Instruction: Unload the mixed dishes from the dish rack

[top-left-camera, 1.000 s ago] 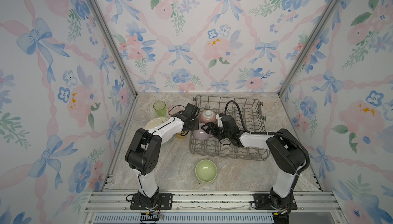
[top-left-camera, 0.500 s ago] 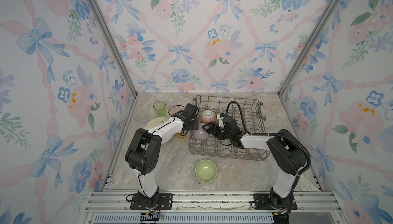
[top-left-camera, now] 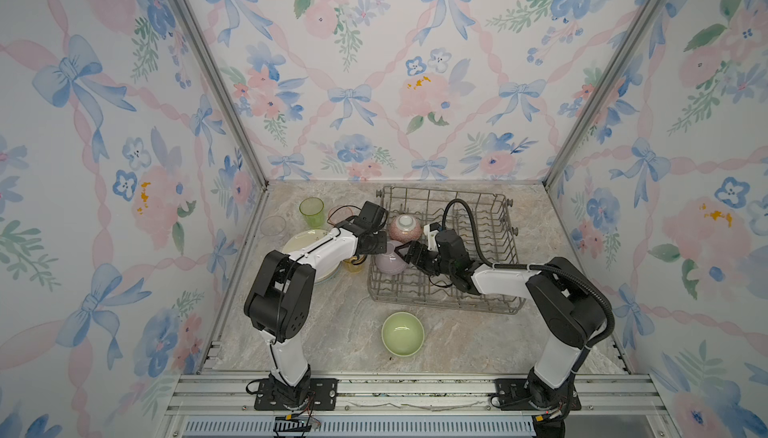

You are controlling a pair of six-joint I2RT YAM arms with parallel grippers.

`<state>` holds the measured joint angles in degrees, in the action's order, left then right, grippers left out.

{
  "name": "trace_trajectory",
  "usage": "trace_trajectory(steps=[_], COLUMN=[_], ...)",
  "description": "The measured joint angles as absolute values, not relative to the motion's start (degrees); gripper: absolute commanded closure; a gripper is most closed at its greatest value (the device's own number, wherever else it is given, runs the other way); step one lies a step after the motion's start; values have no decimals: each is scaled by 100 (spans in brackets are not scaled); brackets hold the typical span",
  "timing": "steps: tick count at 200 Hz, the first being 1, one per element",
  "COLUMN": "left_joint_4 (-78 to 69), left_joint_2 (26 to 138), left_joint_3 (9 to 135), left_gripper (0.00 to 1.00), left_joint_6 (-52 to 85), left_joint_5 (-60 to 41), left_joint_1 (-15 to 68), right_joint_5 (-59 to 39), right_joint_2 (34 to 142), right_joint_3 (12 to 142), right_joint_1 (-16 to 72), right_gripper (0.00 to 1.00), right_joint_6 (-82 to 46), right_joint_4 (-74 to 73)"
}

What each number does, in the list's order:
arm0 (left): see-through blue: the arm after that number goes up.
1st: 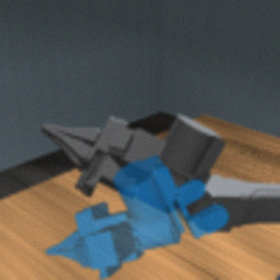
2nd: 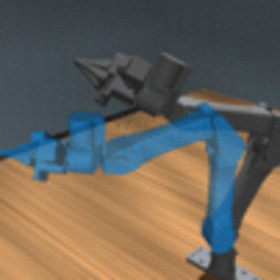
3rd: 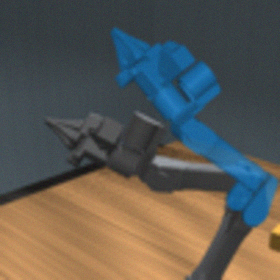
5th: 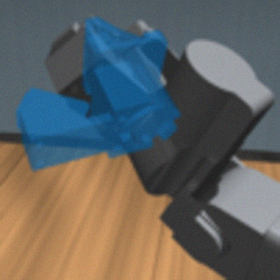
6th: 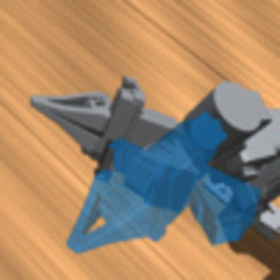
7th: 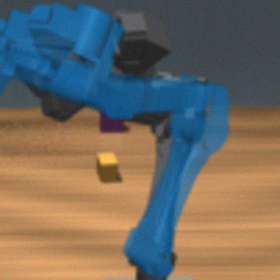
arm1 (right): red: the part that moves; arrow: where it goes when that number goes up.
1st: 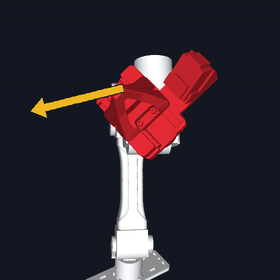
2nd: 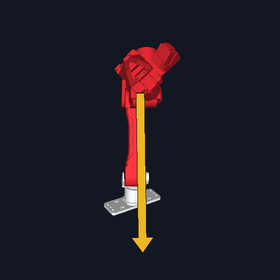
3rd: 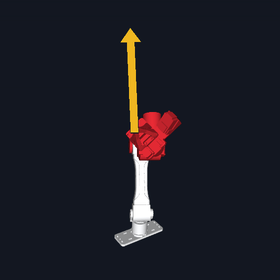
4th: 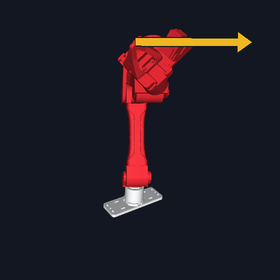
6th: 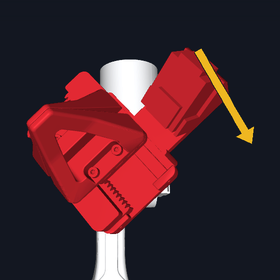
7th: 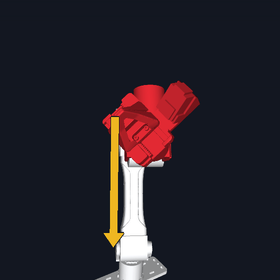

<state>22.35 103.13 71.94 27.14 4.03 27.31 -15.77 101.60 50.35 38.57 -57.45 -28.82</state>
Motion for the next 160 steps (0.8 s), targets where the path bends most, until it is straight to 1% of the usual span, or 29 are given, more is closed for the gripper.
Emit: trace_trajectory(steps=[20,39,65,77,94,110,134,160], left_joint_4=[2237,2239,2233,2235,2235,2237,2239,2211], left_joint_2=[10313,10318,10331,10331,10331,10331,10331,10346], left_joint_3=[7196,7203,7223,7223,7223,7223,7223,7225], left_gripper=[92,92,92,92,92,92,92,92], left_joint_6=[2707,2720,2720,2720,2722,2722,2724,2764], left_joint_5=[401,366,346,344,340,338,333,287], left_joint_1=[2729,2729,2727,2727,2729,2729,2729,2740], right_joint_5=[-1597,-1846,-2069,-2121,-2152,-2189,-2187,-2163], right_joint_2=[9970,9953,9942,9946,9959,9959,9959,9959], right_joint_3=[4947,4971,4980,4978,4980,4980,4991,4991], right_joint_1=[3957,4130,4320,4324,4307,4313,4313,4313], right_gripper=[15,15,15,19,21,27,34,35], right_joint_6=[-5747,-5752,-5793,-5828,-5876,-5881,-5819,-5787], right_joint_4=[-2919,-3321,-3358,-3361,-3516,-3787,-3885,-3881])
